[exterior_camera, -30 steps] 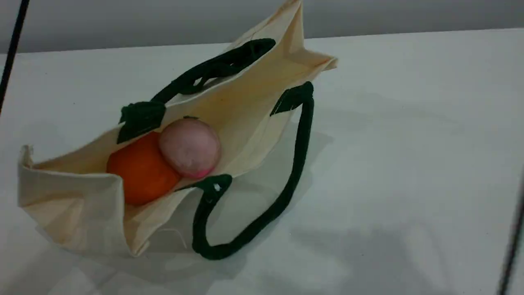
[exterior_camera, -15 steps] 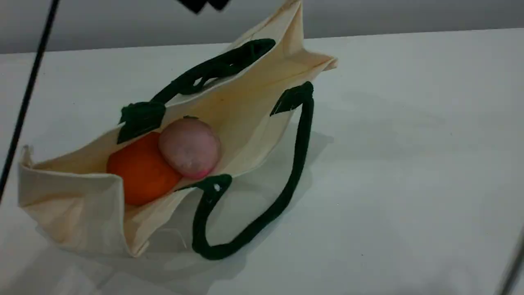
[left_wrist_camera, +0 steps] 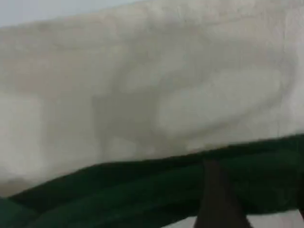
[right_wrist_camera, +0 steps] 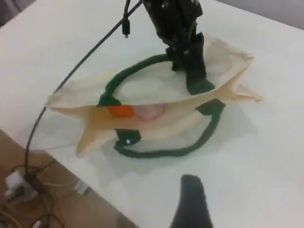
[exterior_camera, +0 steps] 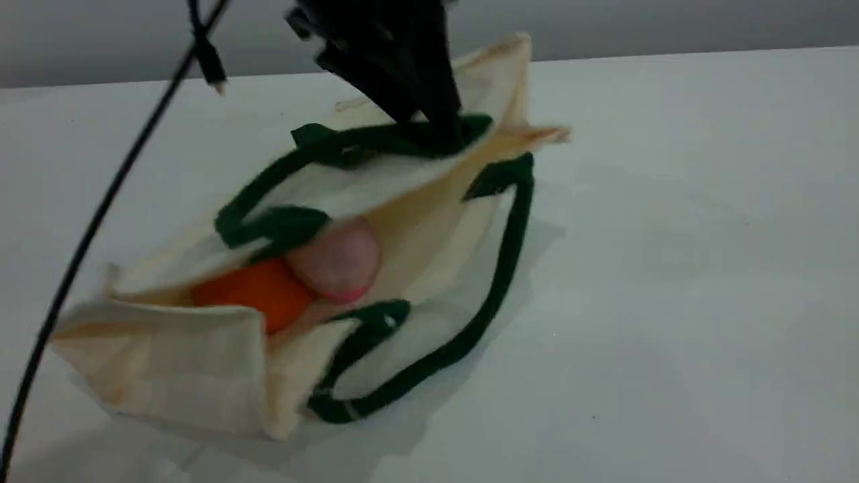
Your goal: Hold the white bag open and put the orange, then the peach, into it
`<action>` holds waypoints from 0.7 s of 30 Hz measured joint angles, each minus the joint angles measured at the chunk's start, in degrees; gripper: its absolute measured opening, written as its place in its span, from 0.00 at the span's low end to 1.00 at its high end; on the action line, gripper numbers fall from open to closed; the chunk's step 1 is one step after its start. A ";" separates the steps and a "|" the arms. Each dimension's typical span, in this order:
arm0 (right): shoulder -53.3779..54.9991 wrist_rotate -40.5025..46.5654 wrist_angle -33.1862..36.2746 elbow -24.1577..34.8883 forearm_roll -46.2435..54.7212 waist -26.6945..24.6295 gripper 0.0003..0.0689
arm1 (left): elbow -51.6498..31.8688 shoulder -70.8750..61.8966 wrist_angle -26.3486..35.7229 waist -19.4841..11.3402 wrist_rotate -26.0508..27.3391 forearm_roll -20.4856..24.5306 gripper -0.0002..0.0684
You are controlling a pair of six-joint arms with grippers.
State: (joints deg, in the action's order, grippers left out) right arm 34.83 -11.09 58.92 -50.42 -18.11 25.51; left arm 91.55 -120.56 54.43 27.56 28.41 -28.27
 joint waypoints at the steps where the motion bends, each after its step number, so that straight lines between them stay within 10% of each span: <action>1: -0.55 0.76 0.84 -0.04 0.74 0.00 0.70 | 0.00 -0.65 -0.19 0.67 0.03 0.00 0.54; 21: -7.68 6.16 11.20 -3.01 14.78 0.05 0.70 | 0.00 4.81 9.25 3.52 -3.66 5.91 0.54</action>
State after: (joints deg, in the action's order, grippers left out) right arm 27.15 -4.93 70.13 -53.42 -3.33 25.56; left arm 91.55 -115.74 63.68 31.08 24.75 -22.37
